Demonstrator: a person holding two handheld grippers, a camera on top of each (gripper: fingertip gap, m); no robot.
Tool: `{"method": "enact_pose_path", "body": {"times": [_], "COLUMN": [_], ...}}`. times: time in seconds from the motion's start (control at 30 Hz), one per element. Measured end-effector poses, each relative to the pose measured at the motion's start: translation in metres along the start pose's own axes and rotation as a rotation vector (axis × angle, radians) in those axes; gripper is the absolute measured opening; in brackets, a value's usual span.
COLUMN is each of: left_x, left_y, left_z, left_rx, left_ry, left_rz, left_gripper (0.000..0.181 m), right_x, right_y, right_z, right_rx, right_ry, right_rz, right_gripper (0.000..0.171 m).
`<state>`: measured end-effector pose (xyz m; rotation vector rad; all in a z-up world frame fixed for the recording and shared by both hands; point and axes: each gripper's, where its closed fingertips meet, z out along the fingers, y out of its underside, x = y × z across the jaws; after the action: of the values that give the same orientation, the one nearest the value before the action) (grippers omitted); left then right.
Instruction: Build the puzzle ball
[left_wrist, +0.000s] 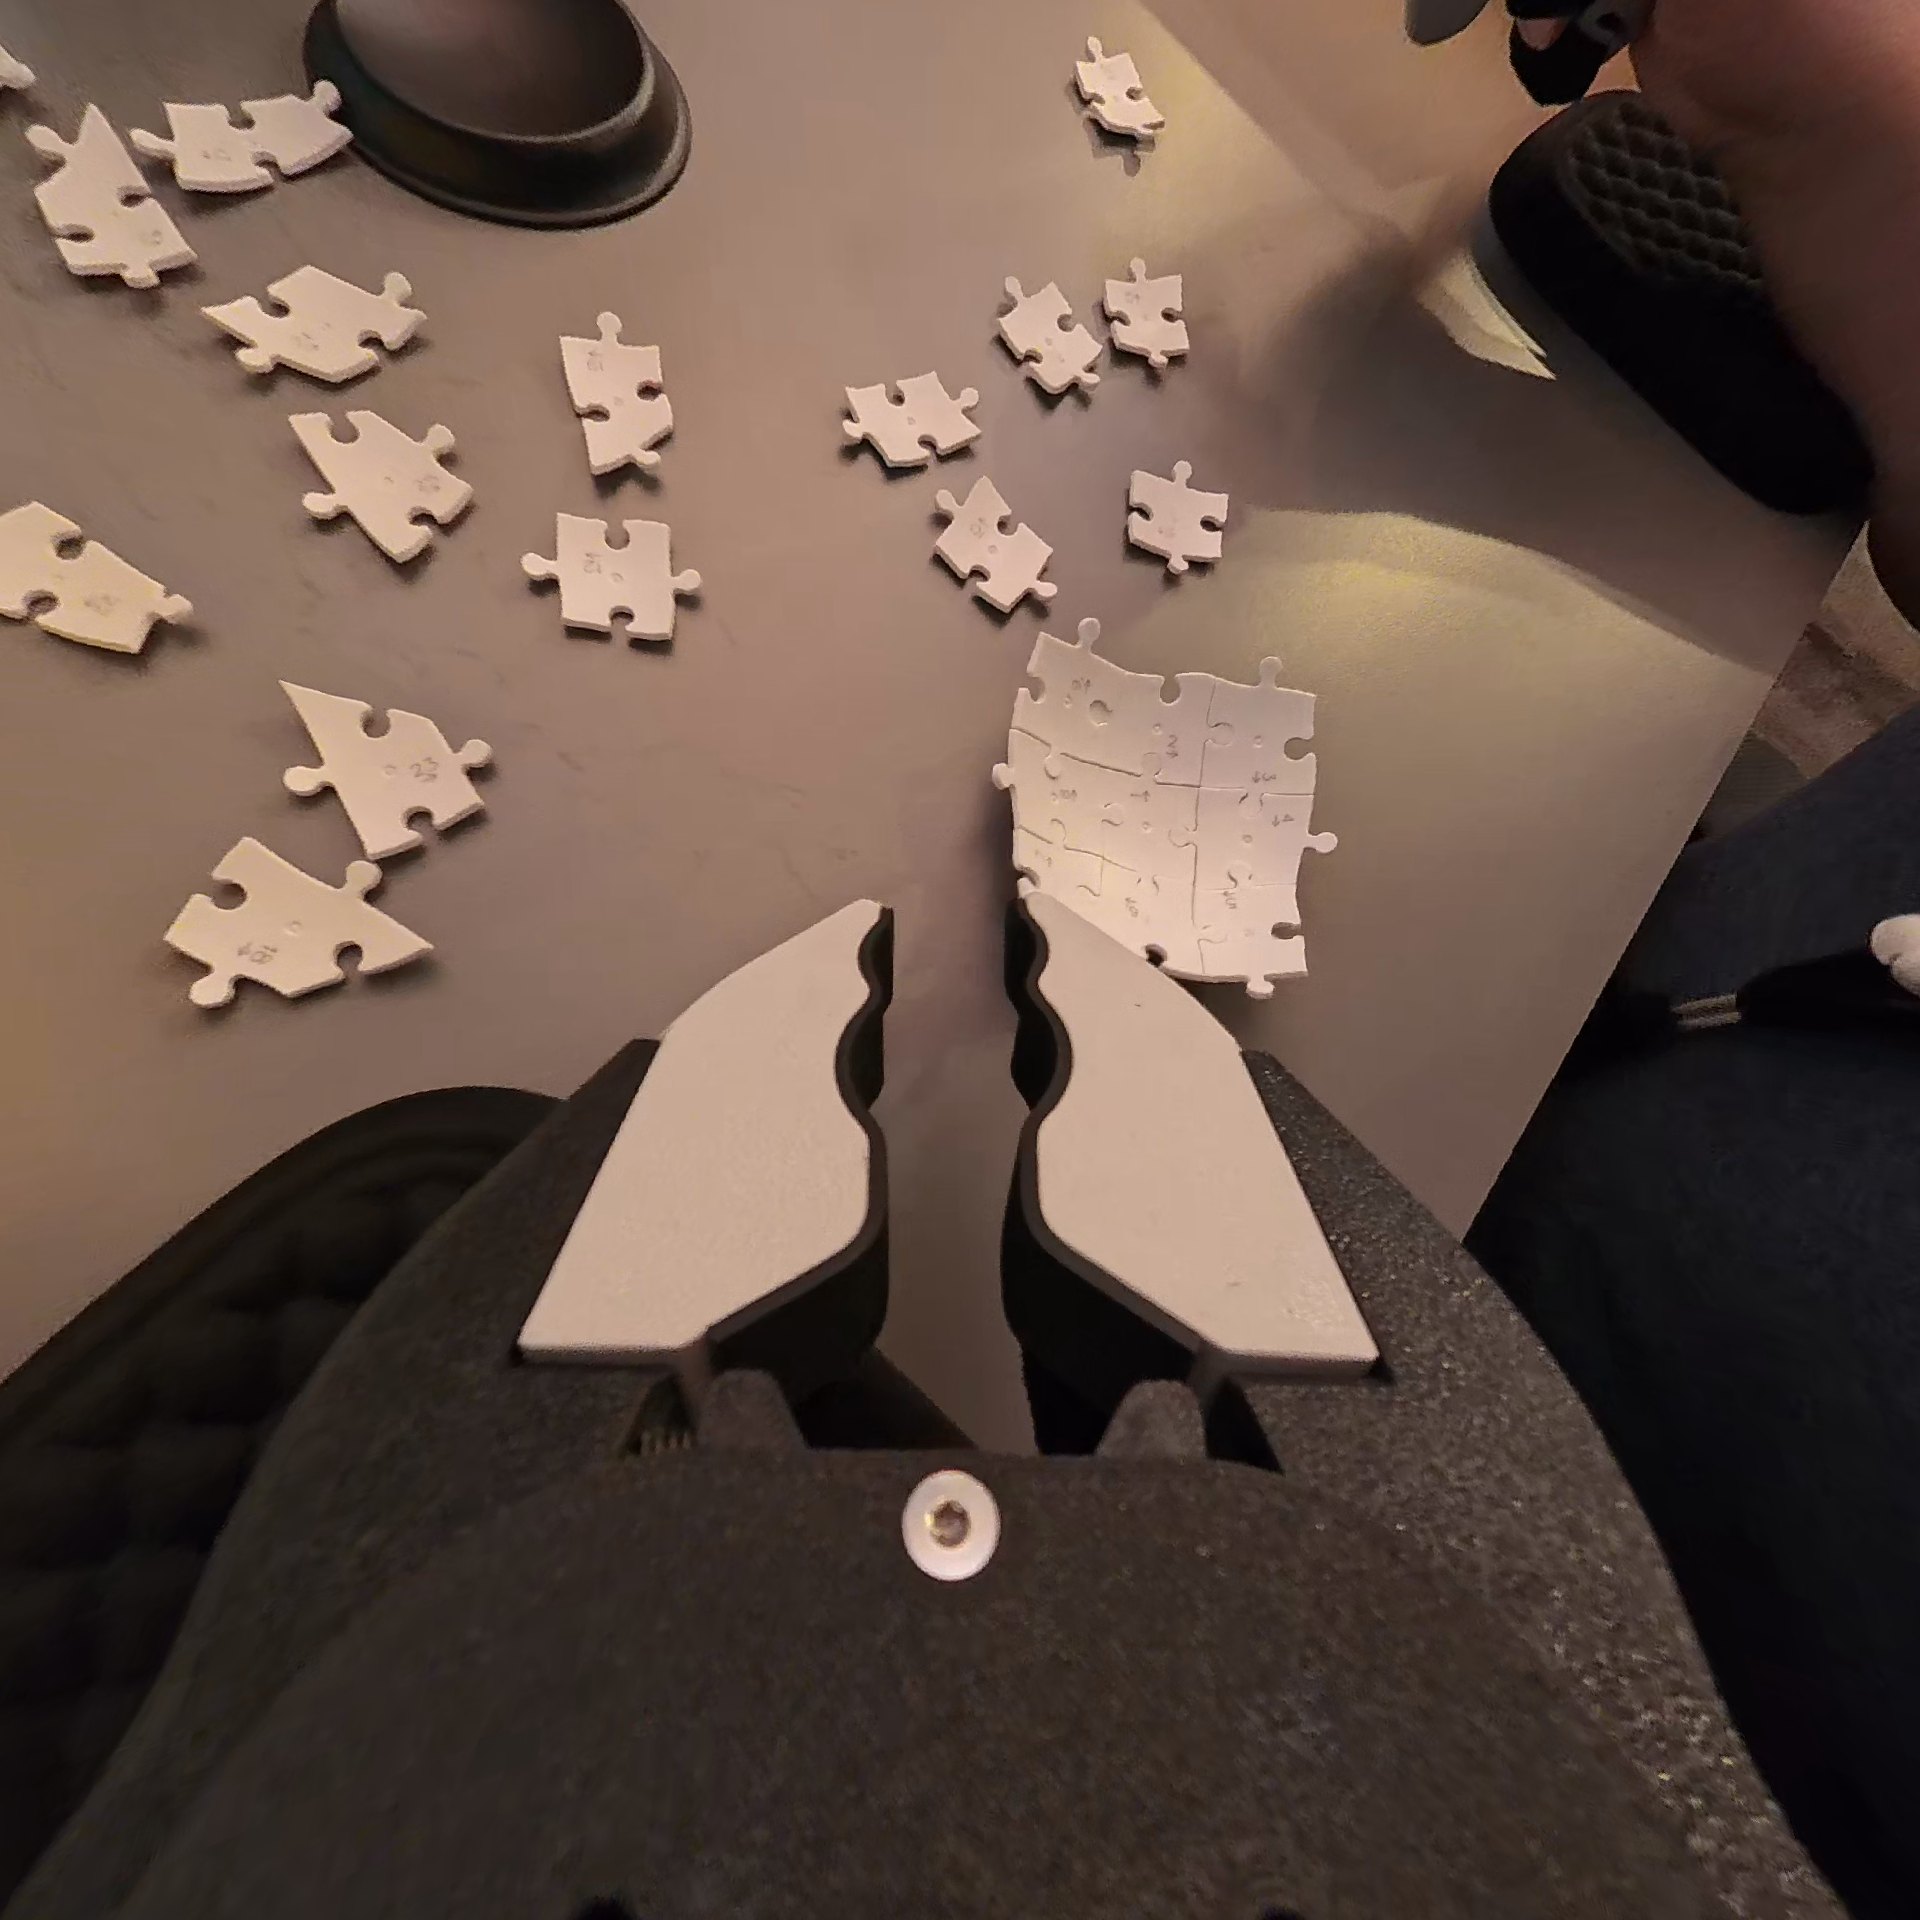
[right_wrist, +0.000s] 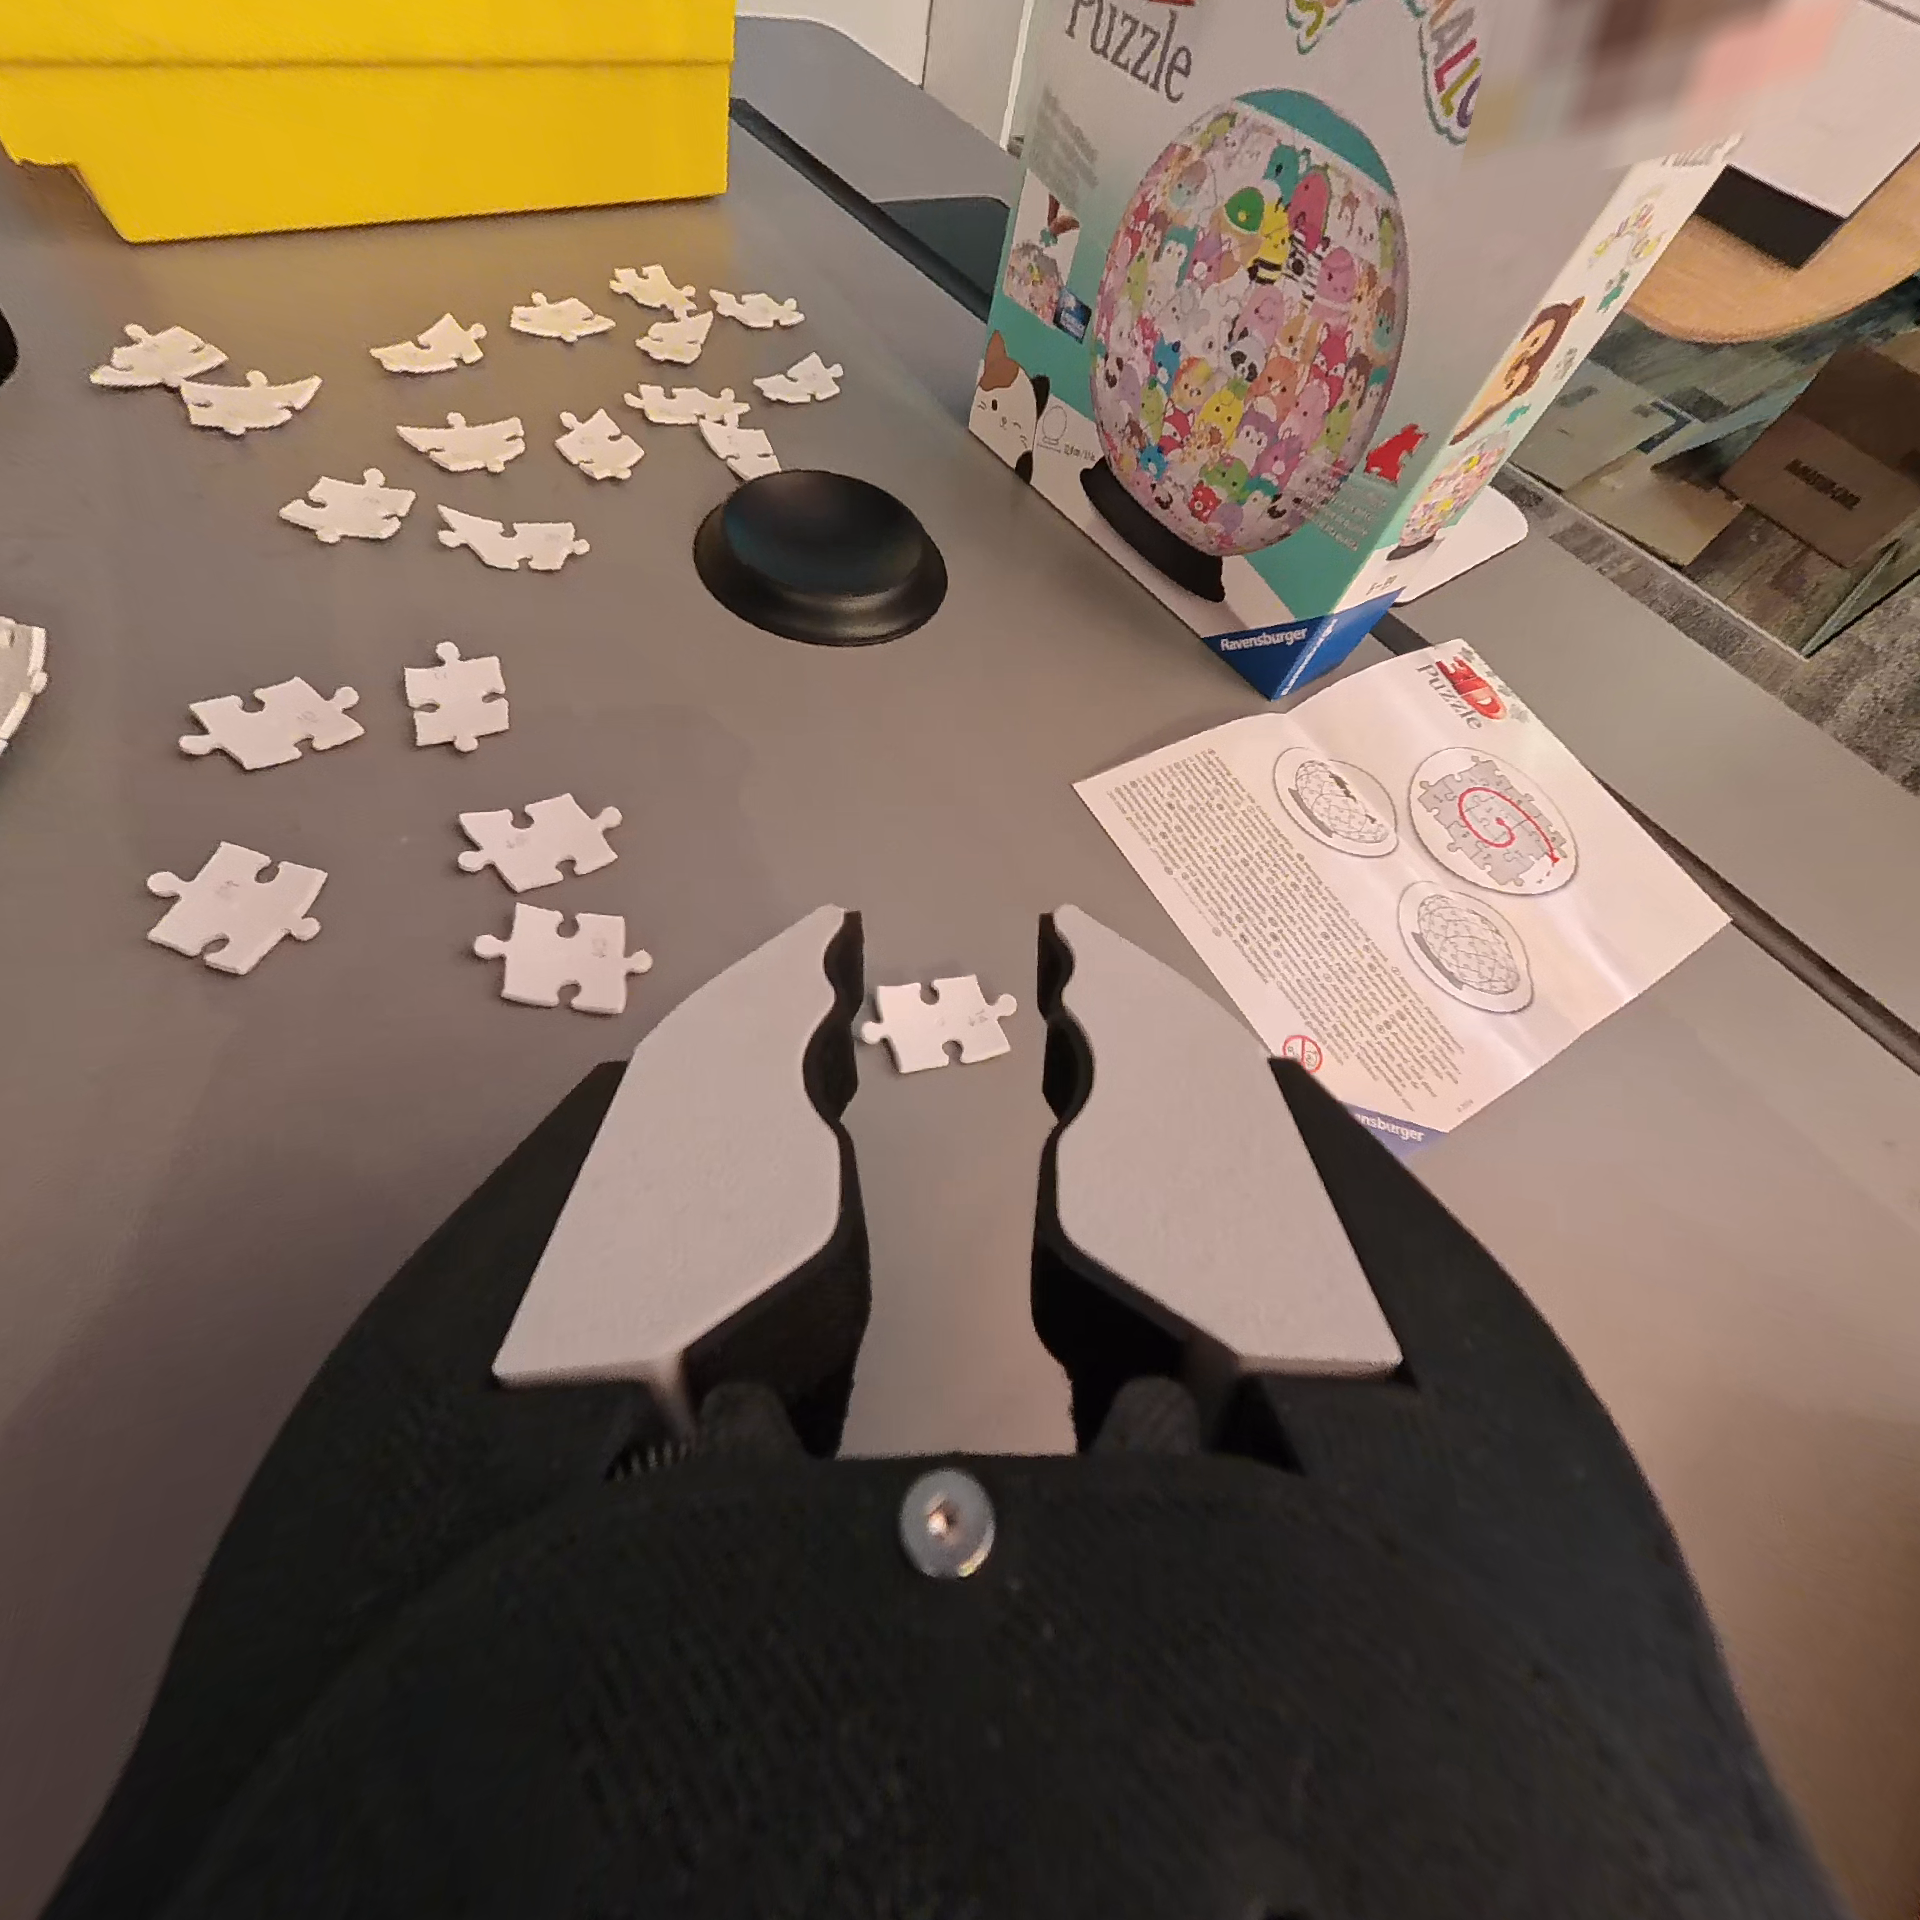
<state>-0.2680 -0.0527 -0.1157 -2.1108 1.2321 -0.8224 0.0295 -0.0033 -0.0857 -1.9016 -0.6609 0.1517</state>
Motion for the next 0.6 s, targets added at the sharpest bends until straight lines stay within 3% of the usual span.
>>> {"method": "enact_pose_path", "body": {"times": [0.6], "left_x": [-0.040], "left_y": [0.008], "left_z": [-0.014], "left_rx": [0.028], "left_ry": [-0.190], "left_rz": [-0.095], "left_gripper": [0.020], "right_x": [-0.002], "right_y": [0.002], "right_z": [0.001], "right_rx": [-0.017], "right_ry": [0.004], "right_rz": [-0.032], "right_gripper": [0.033]}}
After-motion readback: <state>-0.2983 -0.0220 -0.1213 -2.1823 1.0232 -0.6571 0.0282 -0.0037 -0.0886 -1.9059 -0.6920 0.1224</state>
